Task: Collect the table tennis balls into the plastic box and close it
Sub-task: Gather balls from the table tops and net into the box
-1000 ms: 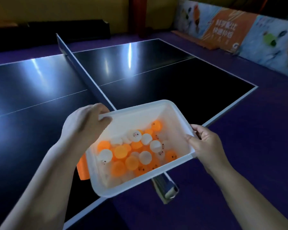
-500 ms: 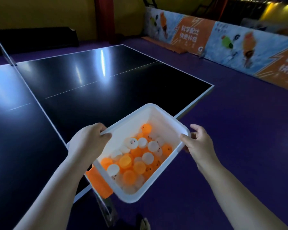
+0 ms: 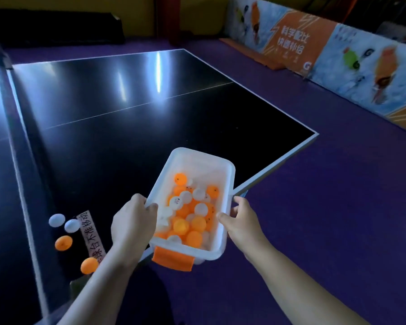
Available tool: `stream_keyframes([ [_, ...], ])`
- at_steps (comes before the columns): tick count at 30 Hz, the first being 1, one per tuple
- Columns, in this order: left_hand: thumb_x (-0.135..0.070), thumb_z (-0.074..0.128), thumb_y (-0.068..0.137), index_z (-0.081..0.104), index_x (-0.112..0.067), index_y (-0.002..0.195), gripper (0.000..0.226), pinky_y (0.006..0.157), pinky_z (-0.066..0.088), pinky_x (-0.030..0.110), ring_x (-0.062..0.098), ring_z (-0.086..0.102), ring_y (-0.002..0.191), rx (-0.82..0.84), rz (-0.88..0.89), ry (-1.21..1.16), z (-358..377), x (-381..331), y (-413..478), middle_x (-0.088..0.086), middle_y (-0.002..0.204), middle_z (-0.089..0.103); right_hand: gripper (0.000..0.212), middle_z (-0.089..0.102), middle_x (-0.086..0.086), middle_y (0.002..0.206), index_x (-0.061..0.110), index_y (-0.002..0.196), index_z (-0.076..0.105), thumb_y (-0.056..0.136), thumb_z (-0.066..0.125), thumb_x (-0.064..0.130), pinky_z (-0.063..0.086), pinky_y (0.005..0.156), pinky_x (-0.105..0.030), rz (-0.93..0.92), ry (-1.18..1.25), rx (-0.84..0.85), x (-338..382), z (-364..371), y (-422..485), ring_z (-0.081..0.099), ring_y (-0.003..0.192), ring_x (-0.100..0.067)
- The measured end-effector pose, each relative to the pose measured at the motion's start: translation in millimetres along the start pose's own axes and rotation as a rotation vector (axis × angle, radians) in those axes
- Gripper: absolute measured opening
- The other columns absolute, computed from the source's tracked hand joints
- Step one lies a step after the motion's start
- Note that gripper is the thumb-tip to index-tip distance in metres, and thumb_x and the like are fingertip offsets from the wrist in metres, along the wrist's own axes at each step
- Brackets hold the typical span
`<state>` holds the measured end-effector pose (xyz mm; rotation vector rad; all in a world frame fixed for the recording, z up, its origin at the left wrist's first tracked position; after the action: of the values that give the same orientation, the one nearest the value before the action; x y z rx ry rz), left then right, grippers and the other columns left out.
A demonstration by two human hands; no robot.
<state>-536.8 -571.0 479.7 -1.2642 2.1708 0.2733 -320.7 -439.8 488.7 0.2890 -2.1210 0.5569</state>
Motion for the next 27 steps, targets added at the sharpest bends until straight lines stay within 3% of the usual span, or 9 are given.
stream_keyframes([
  [3,-0.026,0.046,0.089,0.05,-0.014,0.08,0.015,0.055,0.037,0.032,0.019,0.05,0.066,-0.002,-0.055,-0.025,11.9,3.7,6.5,0.001,0.072,0.055,0.049,0.057,0.01,0.093,0.015,0.13,0.041,0.086,0.063,0.021,0.054,0.069,-0.026,0.011,-0.035,0.033,-4.6,4.1,30.0,0.06,0.083,-0.005],
  [8,-0.029,0.049,0.091,0.052,-0.016,0.085,0.015,0.052,0.036,0.031,0.015,0.05,0.065,-0.082,-0.161,-0.038,21.4,21.8,21.2,-0.003,0.07,0.054,0.032,0.062,-0.004,0.095,0.012,0.11,0.045,0.084,0.063,0.02,0.059,0.073,-0.042,0.011,-0.129,0.187,-2.4,34.1,87.8,0.065,0.083,-0.018],
  [11,-0.031,0.05,0.091,0.053,-0.016,0.085,0.016,0.053,0.037,0.031,0.017,0.053,0.066,-0.159,-0.254,-0.054,23.4,34.3,28.3,-0.003,0.072,0.056,0.027,0.062,-0.002,0.091,0.013,0.106,0.046,0.085,0.063,0.018,0.059,0.063,-0.035,-0.058,-0.172,0.283,8.1,53.2,117.9,0.065,0.076,-0.015],
  [16,-0.032,0.054,0.09,0.056,-0.016,0.087,0.017,0.059,0.043,0.034,0.019,0.056,0.069,-0.287,-0.347,-0.051,34.3,35.9,33.3,-0.001,0.074,0.061,0.018,0.063,-0.005,0.088,0.015,0.098,0.044,0.086,0.057,0.016,0.058,0.063,-0.038,-0.173,-0.238,0.434,25.5,74.1,167.4,0.066,0.074,-0.021],
  [20,-0.034,0.053,0.092,0.059,-0.016,0.087,0.02,0.053,0.04,0.028,0.014,0.057,0.064,-0.357,-0.369,-0.092,44.6,32.6,27.2,-0.003,0.07,0.062,0.018,0.061,-0.005,0.09,0.013,0.103,0.043,0.089,0.054,0.014,0.056,0.064,-0.038,-0.235,-0.223,0.534,38.2,89.6,193.5,0.064,0.077,-0.021],
  [23,-0.037,0.044,0.097,0.063,-0.022,0.092,0.025,0.054,0.041,0.029,0.01,0.058,0.067,-0.416,-0.436,-0.16,40.5,42.5,11.7,-0.007,0.072,0.064,0.02,0.058,-0.002,0.09,0.011,0.107,0.042,0.09,0.052,0.012,0.049,0.056,-0.027,-0.269,-0.203,0.611,49.4,105.7,204.9,0.06,0.075,-0.014],
  [25,-0.031,0.045,0.097,0.066,-0.02,0.099,0.023,0.057,0.041,0.028,0.013,0.059,0.072,-0.499,-0.518,-0.15,31.1,61.2,-2.6,-0.004,0.08,0.067,0.02,0.056,-0.001,0.089,0.01,0.108,0.042,0.091,0.052,0.011,0.043,0.053,-0.023,-0.292,-0.193,0.652,57.1,118.8,208.7,0.057,0.074,-0.012],
  [27,-0.023,0.051,0.095,0.066,-0.014,0.111,0.023,0.07,0.046,0.031,0.02,0.058,0.089,-0.539,-0.592,-0.051,24.4,85.5,-12.7,0.004,0.099,0.068,0.02,0.056,-0.001,0.089,0.011,0.108,0.043,0.09,0.052,0.011,0.043,0.055,-0.024,-0.294,-0.184,0.679,63.5,131.6,212.5,0.057,0.076,-0.012],
])
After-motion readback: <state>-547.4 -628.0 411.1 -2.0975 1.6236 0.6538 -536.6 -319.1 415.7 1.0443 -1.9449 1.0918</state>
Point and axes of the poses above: each hand's wrist, its own y-axis towards the middle knuckle, its own z-axis out of the palm, x = y × z, the point moved 8 cm from there along y, towards the middle knuckle
